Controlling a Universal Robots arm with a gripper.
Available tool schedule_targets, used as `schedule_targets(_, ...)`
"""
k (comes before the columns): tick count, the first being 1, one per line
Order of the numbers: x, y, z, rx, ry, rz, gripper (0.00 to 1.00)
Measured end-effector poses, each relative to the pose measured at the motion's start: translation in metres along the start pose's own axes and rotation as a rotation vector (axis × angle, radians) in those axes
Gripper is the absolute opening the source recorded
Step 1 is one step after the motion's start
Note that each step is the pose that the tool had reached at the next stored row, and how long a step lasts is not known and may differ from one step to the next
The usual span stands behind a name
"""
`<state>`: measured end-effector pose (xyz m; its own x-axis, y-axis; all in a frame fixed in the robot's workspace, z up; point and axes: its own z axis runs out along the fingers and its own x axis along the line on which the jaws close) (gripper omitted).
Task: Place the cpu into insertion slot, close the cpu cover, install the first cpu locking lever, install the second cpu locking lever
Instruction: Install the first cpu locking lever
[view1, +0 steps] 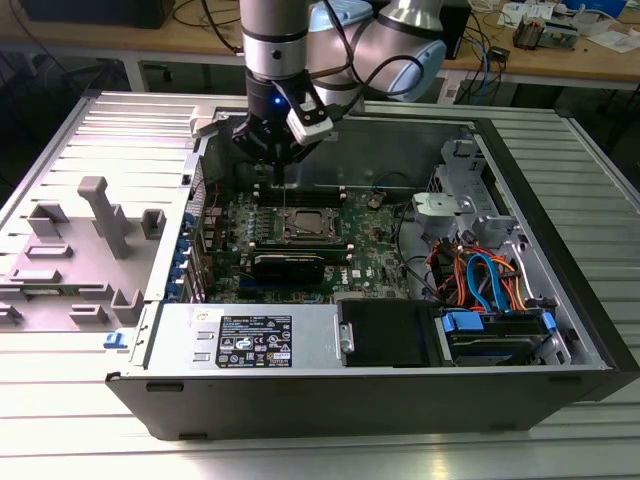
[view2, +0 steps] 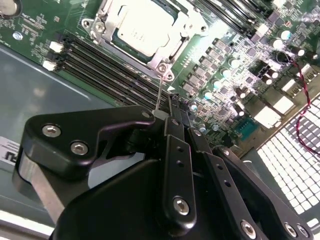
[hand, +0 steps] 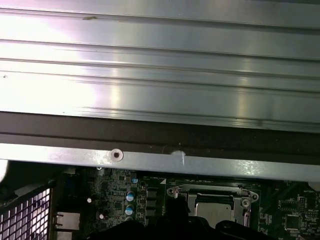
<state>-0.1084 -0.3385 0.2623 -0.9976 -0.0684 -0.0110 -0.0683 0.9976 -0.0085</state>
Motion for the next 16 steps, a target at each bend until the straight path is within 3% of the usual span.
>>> schedule_targets(11,-0.0168,-0.0006,0.0023,0.0000,-0.0001,0.001,0.11)
schedule_targets(16,-0.0172,-0.0006,0.0031,0.0001,0.0000,0.001,0.11)
